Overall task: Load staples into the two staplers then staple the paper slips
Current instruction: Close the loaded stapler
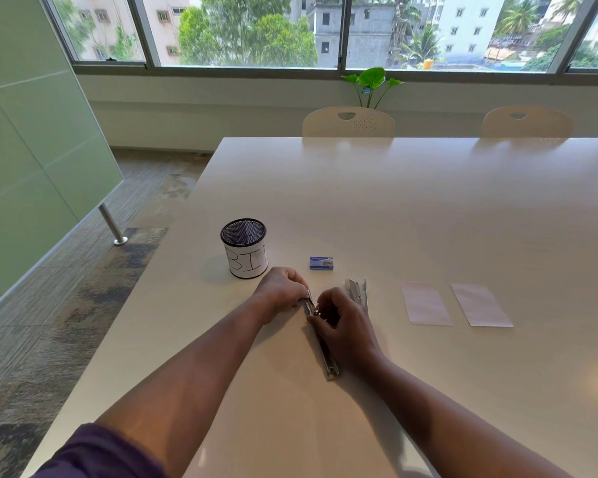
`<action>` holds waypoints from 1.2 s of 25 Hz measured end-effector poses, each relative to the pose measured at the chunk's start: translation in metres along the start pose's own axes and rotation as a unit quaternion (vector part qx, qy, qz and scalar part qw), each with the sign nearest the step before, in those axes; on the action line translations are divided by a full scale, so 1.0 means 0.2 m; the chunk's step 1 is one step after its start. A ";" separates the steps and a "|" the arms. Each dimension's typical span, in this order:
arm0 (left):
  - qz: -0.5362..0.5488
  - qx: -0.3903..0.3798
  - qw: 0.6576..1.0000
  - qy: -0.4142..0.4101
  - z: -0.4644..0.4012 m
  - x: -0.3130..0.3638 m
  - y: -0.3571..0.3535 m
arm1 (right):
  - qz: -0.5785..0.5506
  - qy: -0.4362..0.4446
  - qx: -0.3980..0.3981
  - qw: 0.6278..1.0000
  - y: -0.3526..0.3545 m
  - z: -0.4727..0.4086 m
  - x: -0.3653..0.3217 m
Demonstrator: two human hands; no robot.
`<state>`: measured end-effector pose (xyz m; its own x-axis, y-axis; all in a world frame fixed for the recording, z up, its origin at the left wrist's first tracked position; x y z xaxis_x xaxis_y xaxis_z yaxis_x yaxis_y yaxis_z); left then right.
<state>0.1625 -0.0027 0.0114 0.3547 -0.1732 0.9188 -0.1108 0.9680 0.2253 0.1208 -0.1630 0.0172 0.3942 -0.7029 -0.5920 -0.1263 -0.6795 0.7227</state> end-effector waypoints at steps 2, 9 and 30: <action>0.006 -0.004 1.000 0.004 0.00 0.00 0.00 | 0.000 0.002 0.014 1.000 0.01 0.01 0.00; 0.022 -0.010 1.000 0.003 0.00 -0.02 0.02 | 0.077 0.067 0.010 0.995 -0.03 0.01 -0.08; 0.088 0.027 0.984 -0.152 0.12 -0.06 0.06 | 0.125 -0.069 -0.099 0.985 -0.01 -0.02 -0.07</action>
<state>0.1341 0.0067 0.0109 0.0316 -0.0581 0.9978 -0.1980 0.9782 0.0632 0.1180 -0.1500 0.0250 0.2430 -0.8747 -0.4192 -0.0191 -0.4364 0.8995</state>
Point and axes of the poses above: each hand's wrist, its own z-axis away from the middle knuckle, its own y-axis out of the back of the hand, x = y × z, the point moved 8 cm from there along -z, towards the middle knuckle, and after that the axes turned 14 degrees about z, right-handed, at the moved point
